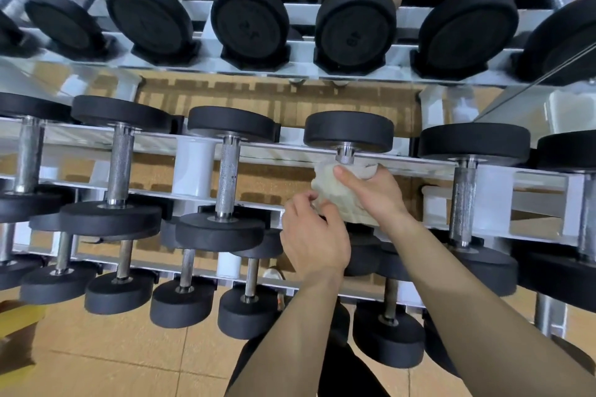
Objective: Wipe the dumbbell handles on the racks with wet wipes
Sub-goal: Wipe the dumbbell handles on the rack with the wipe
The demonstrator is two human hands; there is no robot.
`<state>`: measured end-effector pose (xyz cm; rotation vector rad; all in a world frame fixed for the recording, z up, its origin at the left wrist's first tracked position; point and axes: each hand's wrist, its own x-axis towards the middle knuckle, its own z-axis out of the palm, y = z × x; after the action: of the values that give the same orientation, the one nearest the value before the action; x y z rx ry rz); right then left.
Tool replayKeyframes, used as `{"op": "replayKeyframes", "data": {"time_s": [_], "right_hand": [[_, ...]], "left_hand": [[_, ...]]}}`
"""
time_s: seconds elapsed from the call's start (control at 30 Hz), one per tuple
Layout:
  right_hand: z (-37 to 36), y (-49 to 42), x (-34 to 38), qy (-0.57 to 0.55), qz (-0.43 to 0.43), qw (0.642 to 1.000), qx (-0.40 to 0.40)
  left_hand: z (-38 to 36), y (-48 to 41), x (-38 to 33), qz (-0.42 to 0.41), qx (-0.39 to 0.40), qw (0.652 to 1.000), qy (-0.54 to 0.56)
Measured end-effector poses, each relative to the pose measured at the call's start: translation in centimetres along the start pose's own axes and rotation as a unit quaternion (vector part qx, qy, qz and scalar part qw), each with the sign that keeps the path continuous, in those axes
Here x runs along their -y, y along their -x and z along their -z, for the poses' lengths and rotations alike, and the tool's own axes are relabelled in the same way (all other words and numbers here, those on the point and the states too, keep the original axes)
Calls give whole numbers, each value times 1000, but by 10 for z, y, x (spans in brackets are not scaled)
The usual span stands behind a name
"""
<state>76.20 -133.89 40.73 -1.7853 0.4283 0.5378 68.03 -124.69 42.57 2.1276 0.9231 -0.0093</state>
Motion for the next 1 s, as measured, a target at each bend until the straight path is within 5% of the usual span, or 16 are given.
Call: {"op": "replayKeyframes", "data": {"time_s": [0.1,0.2,0.33,0.47,0.57,0.63,0.73,0.87,1.0], "right_hand": [[3,2,6,-116,-4,992,42],[7,-7,6,-304,-87,941,116],[23,-13,-6,-353,-115,915,157],[21,-24,-21,-340,-92,933,66],[3,-24,-19,-78,-120,987,-73],[-6,-13,-15,14,-128,979,-160],[-10,8,-12,-5,-56,966,-253],[-28,14,11,-64,-65,995,-43],[-33,-12,20,-197,-153,967,59]], "left_hand": [[1,0,-1,-18,30,999,-25],[2,0,-3,-4,40,999,-27],[5,2,-5,-6,39,999,-21],[4,3,-4,-12,41,999,-19],[1,1,-1,-6,43,999,-30],[0,-1,1,-3,54,998,-40],[0,-1,0,-5,61,997,-47],[0,-1,1,-17,50,998,-42],[-1,0,1,-14,22,1000,0]]}}
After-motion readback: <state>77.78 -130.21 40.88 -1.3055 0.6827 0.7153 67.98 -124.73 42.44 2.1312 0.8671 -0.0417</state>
